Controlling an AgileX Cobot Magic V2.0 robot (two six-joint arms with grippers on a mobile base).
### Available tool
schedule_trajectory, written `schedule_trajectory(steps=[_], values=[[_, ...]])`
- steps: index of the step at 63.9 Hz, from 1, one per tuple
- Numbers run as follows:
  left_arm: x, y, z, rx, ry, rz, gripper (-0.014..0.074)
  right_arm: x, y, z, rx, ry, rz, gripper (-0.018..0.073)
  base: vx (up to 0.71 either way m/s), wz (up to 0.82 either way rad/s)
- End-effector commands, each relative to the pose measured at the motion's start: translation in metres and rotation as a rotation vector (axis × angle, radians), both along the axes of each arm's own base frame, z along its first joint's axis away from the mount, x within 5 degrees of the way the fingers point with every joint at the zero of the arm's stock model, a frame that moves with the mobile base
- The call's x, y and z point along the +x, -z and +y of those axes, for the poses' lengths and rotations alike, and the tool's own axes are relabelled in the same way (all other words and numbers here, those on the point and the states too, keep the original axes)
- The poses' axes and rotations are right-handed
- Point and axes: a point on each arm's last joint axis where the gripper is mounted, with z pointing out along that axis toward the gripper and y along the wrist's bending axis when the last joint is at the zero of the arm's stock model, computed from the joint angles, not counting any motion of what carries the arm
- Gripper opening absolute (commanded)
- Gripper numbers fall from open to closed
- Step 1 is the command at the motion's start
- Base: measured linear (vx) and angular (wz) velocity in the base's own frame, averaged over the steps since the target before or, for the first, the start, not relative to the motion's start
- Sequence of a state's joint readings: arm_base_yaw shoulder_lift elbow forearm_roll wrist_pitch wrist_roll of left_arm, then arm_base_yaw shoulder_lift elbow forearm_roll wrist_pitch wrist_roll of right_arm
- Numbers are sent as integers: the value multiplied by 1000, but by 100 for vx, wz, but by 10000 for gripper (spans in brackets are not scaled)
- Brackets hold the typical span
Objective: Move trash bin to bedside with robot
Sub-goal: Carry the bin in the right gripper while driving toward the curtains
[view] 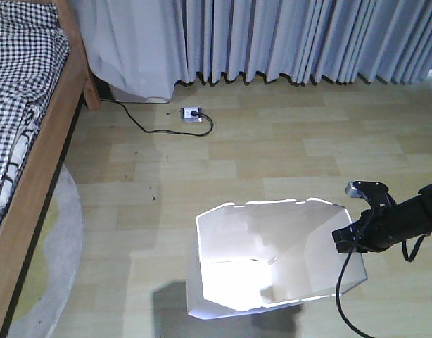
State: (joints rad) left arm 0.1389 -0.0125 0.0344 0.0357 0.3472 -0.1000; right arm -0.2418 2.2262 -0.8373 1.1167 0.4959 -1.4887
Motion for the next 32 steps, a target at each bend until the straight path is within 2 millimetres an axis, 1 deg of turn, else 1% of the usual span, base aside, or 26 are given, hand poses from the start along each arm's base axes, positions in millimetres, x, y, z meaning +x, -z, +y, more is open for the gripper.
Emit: schedule_trajectory(steps=[1,32], values=[[1,-5,0,4,4,-77,-6,8,-30,12,171,5,-47,-6,23,4],[1,-5,0,4,4,-77,-6,8,-30,12,171,5,-47,-6,23,-2]])
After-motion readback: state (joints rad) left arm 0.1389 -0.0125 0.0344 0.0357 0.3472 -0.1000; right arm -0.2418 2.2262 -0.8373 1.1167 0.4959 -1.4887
